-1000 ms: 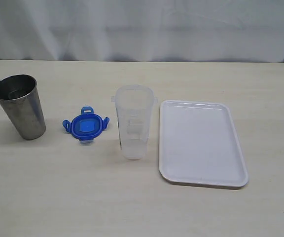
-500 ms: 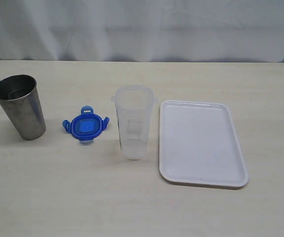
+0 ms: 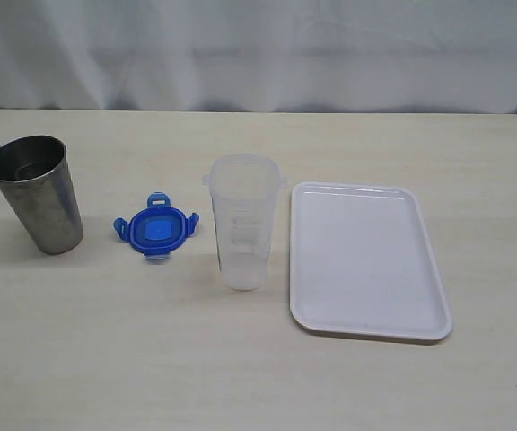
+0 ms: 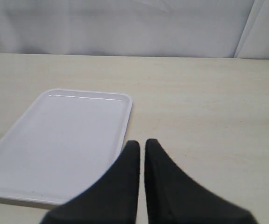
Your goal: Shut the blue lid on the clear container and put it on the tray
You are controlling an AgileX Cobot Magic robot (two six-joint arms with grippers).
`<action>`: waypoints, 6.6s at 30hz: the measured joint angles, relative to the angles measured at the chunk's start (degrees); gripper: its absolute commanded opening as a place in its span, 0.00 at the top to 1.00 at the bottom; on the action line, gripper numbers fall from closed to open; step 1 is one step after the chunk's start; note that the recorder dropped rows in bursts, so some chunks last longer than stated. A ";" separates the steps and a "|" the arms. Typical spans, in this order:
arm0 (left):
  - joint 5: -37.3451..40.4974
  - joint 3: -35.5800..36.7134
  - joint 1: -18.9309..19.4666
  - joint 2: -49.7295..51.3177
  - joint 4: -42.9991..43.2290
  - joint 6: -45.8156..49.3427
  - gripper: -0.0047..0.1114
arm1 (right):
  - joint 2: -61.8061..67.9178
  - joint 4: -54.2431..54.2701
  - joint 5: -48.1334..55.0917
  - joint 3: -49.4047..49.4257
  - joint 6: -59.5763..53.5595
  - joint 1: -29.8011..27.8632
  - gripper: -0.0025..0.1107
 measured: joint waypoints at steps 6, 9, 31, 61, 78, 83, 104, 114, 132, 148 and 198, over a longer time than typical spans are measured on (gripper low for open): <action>-4.36 0.00 0.00 16.85 3.20 1.20 0.12 | 0.00 0.00 0.00 0.00 0.00 0.00 0.94; -7.21 0.00 0.00 25.06 3.53 5.30 0.12 | 0.00 0.00 0.00 0.00 0.00 0.00 0.94; -21.63 -0.22 0.00 50.60 3.69 10.91 0.05 | 0.00 0.00 0.00 0.00 0.00 0.00 0.94; -29.04 -5.85 0.00 75.09 7.76 13.33 0.05 | 0.00 0.00 0.00 0.00 0.00 0.00 0.94; -29.73 -9.83 0.00 83.81 6.97 12.38 0.05 | 0.00 0.00 0.00 0.00 0.00 0.00 0.94; -30.13 -12.12 0.00 87.46 6.27 12.78 0.05 | 0.00 0.00 0.00 0.00 0.00 0.00 0.94; -30.61 -18.36 0.00 91.80 7.32 12.88 0.05 | 0.00 0.00 0.00 0.00 0.00 0.00 0.94; -30.61 -21.03 0.00 91.82 8.02 12.67 0.05 | 0.00 0.00 0.00 0.00 0.00 0.00 0.94; -30.61 -21.03 0.00 91.82 8.41 12.67 0.05 | 0.00 0.00 0.00 0.00 0.00 0.00 0.94; -30.61 -21.03 0.00 91.82 9.72 12.67 0.06 | 0.00 0.00 0.00 0.00 0.00 0.00 0.94; -30.61 -22.23 0.00 91.82 9.86 12.77 0.06 | 0.00 0.00 0.00 0.00 0.00 0.00 0.94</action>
